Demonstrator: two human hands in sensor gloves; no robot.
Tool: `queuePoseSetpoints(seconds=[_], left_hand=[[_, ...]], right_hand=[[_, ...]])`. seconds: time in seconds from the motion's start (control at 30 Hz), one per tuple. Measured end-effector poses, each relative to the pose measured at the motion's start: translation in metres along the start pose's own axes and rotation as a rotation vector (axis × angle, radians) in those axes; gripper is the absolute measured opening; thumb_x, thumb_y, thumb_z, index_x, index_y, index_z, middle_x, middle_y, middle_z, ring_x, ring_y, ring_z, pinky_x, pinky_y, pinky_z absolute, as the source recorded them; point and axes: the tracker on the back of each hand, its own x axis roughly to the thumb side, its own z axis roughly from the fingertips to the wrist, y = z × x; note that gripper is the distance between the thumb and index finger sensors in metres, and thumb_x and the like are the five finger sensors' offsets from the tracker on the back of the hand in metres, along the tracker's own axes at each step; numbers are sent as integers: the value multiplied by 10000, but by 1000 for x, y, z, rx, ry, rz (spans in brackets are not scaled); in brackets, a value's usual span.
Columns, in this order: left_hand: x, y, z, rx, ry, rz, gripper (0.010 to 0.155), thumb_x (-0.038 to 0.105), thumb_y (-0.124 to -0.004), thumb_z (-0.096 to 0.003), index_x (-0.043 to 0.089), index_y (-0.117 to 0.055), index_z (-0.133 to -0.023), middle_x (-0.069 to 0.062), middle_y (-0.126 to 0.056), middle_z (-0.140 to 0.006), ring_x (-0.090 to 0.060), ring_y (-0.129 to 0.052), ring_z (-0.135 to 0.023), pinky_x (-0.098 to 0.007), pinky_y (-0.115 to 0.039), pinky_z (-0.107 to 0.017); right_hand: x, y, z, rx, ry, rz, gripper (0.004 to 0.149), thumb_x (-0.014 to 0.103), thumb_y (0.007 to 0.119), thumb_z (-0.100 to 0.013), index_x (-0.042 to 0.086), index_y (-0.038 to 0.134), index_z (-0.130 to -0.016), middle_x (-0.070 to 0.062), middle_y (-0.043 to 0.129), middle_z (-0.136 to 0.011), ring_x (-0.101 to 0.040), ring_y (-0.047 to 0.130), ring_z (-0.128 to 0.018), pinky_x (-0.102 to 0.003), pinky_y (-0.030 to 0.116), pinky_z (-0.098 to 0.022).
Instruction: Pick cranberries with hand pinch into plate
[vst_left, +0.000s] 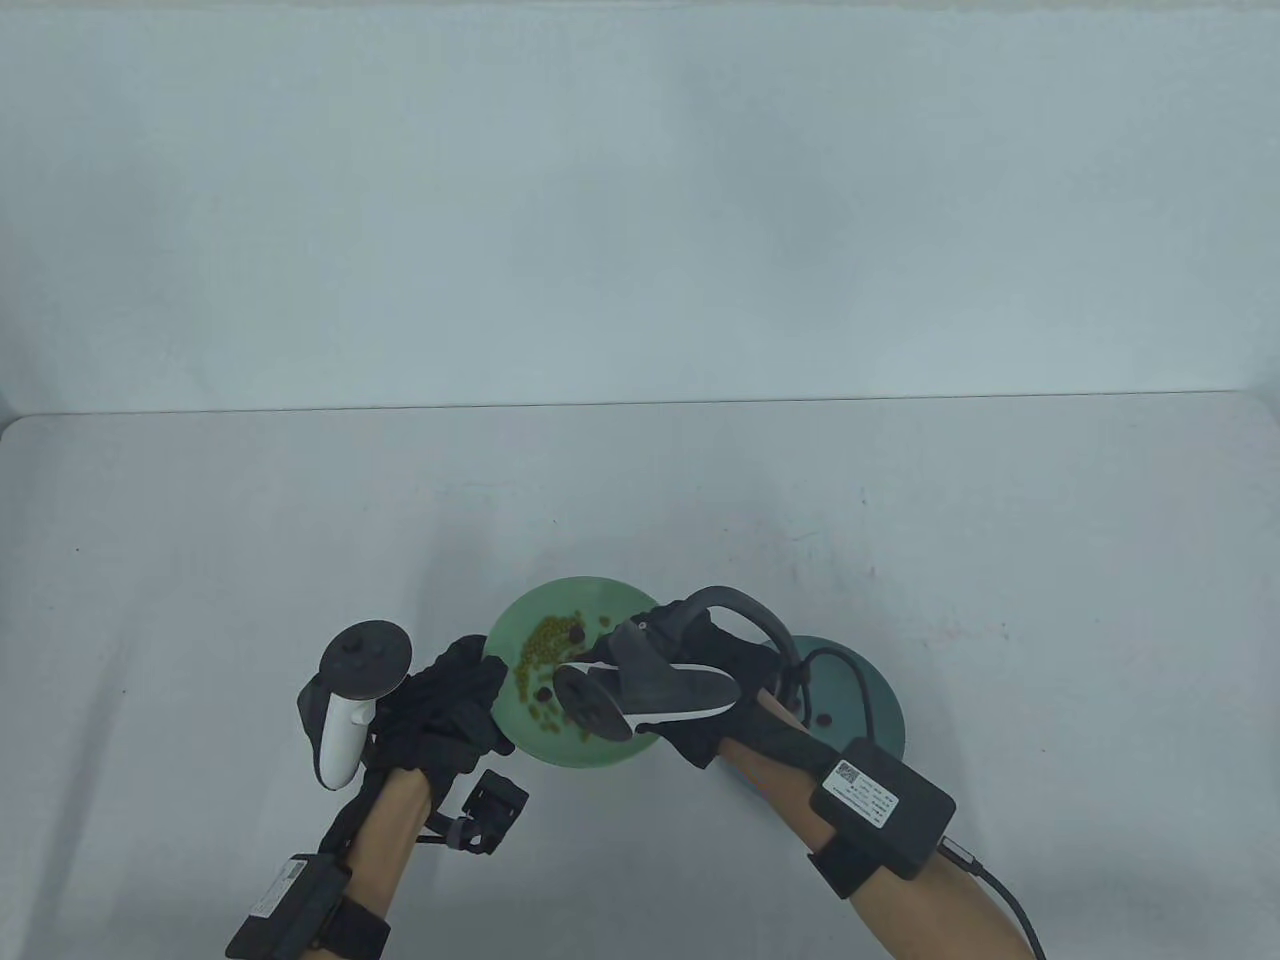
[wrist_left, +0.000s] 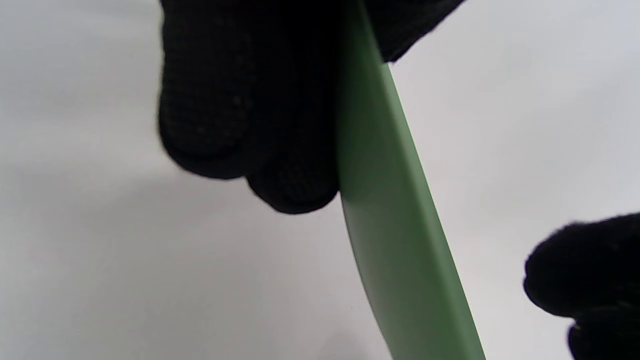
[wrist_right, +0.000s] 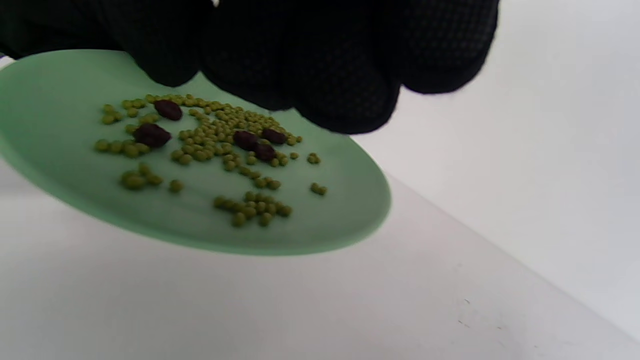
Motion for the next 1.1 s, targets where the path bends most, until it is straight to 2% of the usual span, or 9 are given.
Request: queuePoseSetpoints(seconds=[0.4, 1.1], left_hand=[[0, 0, 0, 3, 2, 0, 522, 231, -663, -599, -55, -578, -1027, -190, -872, -783, -203, -1108, -430, -264, -980, -321], [1, 2, 1, 8, -3, 21, 521, 226, -662, -599, -59, -574, -1027, -197, -867, -782, -211, -1107, -429, -268, -980, -321]], right_hand=[[20, 14, -11, 5, -50, -20, 504, 545, 757, -500, 240, 831, -893, 171, 925, -519, -68, 994, -449, -338, 878, -412], [32, 17, -16, -14, -48, 27, 504, 517, 733, -529, 154, 858, -855, 178, 926, -483, -55, 996, -414, -328, 883, -391]])
